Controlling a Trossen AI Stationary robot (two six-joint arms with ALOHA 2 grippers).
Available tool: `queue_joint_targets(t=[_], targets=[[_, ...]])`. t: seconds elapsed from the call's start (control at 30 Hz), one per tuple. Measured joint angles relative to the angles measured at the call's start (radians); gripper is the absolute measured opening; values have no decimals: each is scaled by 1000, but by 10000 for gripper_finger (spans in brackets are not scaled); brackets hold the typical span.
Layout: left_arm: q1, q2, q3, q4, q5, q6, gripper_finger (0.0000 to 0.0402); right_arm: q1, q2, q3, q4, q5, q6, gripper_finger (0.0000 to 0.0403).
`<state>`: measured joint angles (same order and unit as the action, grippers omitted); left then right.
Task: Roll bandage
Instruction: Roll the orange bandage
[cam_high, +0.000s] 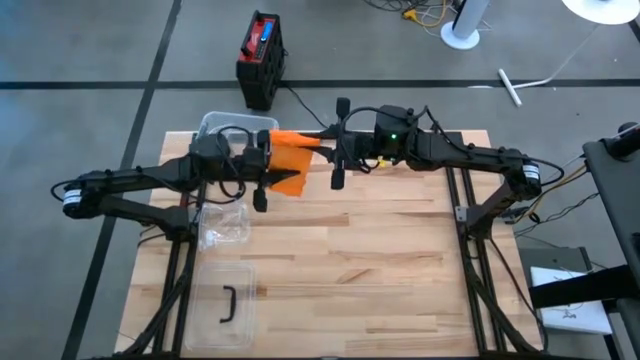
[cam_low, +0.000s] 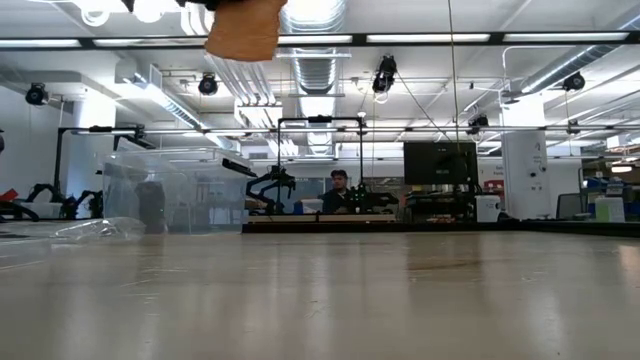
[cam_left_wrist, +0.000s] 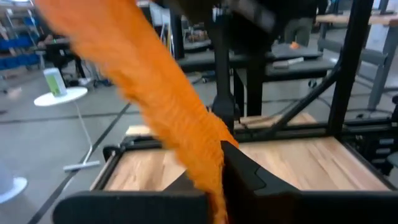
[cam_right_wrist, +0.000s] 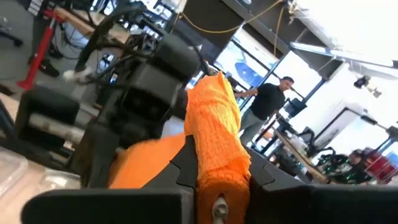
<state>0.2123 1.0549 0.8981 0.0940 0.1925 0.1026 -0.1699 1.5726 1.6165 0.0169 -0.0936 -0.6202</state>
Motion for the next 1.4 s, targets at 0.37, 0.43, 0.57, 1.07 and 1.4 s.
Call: queue_joint_targets(t=[0.37,0.43,0.57,1.07,1.4], targets=[[-2,-1,72,-5,72,-8,8,7,15,0,37,96,-180,44],[-3,0,77,-5,90,-9,15,8,17,0,47,106,-195,44],[-9,0,78,-5,91,-11,31,6,19,0,47,124,-232,44],[-16,-46,77,-210,109,-13,150,54,19,0,48,149,-453,44],[-16,-206,34,-345,64,-83,185,96,19,-1,93,173,-697,44]])
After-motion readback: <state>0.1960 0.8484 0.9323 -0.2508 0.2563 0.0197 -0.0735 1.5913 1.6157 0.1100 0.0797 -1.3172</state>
